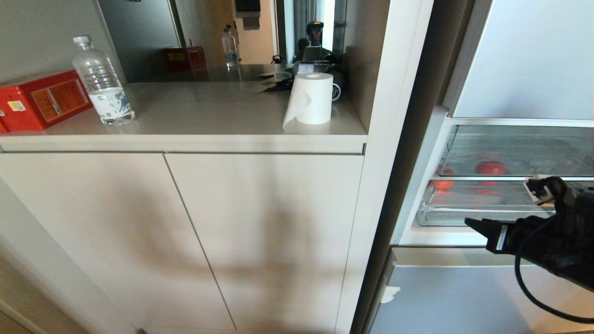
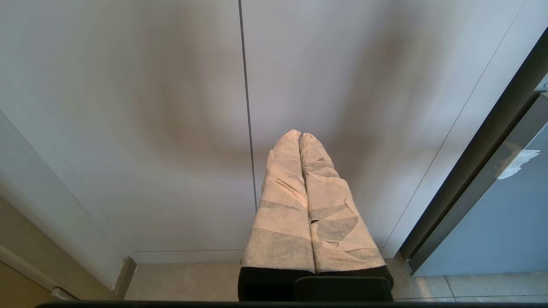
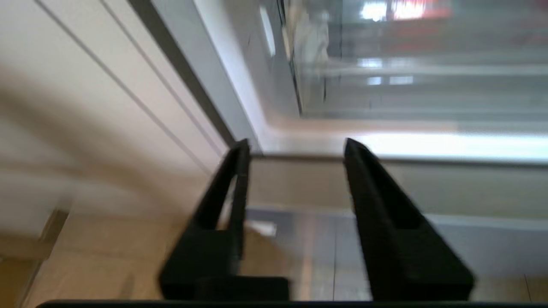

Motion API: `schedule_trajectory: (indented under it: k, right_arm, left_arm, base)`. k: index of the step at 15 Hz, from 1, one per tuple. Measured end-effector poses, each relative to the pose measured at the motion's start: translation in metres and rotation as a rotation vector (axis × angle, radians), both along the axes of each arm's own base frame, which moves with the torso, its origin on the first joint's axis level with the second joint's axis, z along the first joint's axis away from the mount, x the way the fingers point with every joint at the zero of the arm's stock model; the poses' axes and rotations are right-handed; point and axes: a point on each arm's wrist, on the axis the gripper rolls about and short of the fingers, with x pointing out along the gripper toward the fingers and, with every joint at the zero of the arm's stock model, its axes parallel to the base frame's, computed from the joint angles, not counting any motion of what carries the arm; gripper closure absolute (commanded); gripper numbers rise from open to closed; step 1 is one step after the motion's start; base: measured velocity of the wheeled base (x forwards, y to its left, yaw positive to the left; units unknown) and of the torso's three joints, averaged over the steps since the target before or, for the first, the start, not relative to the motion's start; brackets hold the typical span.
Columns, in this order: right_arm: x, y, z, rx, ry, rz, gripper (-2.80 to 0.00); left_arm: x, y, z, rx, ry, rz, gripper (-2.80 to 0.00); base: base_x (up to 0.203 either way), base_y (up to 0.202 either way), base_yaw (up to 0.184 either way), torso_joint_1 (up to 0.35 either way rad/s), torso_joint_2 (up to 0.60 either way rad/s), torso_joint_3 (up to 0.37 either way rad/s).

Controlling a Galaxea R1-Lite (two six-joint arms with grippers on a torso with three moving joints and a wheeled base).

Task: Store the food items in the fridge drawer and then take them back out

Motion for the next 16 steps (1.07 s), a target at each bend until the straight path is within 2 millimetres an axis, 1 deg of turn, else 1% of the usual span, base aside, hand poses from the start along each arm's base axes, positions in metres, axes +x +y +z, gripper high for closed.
schedule_trajectory:
  k: [4,6,8,13,16]
  right_arm:
    - [0.032,0.001,-0.021,-0.062,-0.118,0.018,-2.80]
    - [0.042,0.001,-0.029,-0.070,-0.178,0.015,-2.80]
    - [0.048,0.001,-0.037,-0.070,-0.196,0.012,-2.80]
    - [0.058,0.001,-0.054,-0.066,-0.154,0.017,-2.80]
    - [0.069,0.002,-0.059,-0.068,-0.208,0.013,-2.80]
  left_arm:
    - [0.000,0.000,0.000,0.000,0.000,0.000,0.00]
    - [0.000,0.000,0.000,0.000,0.000,0.000,0.00]
    - [0.000,0.000,0.000,0.000,0.000,0.000,0.00]
    - [0.000,0.000,0.000,0.000,0.000,0.000,0.00]
    - [0.000,0.000,0.000,0.000,0.000,0.000,0.00]
  base:
    - [0.000,0.000,0.000,0.000,0.00,0.000]
    - [0.000,0.000,0.000,0.000,0.00,0.000]
    - [0.000,0.000,0.000,0.000,0.00,0.000]
    - [0.000,0.000,0.000,0.000,0.00,0.000]
    - [0.000,0.000,0.000,0.000,0.00,0.000]
